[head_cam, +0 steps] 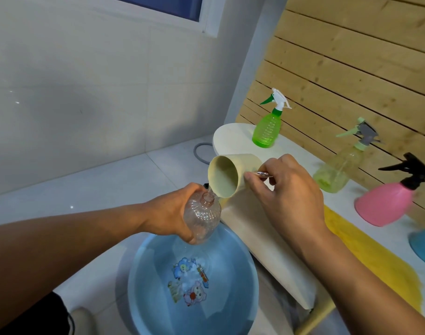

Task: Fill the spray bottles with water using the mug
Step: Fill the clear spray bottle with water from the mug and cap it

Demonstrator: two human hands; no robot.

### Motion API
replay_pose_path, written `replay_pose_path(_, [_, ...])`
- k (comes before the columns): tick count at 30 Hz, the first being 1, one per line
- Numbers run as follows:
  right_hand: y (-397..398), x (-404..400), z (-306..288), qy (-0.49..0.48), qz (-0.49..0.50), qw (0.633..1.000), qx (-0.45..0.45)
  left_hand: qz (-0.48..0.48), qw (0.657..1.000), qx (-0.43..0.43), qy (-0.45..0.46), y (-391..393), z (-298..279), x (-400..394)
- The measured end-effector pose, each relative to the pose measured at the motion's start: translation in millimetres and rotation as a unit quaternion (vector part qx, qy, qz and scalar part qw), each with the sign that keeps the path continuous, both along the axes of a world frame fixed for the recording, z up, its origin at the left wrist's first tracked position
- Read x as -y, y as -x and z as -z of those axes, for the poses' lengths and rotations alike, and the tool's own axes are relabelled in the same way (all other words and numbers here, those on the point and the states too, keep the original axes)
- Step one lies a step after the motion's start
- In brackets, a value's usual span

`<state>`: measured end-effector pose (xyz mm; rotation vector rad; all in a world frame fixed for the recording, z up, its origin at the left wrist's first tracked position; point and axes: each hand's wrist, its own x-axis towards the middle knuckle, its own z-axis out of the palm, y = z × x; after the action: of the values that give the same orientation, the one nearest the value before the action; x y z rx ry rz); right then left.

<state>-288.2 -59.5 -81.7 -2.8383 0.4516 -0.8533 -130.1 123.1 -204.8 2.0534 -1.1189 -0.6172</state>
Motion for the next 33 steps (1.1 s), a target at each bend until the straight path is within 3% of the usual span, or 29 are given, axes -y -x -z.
replay_pose_path(20, [8, -6, 2, 0.133, -0.022, 0.990, 0.043, 0.005, 1.000, -0.006, 0.005, -2, 2, 8])
replay_pose_path(33, [15, -14, 0, 0.265, -0.049, 0.961, 0.068, 0.000, 1.000, -0.015, 0.026, 0, -1, 9])
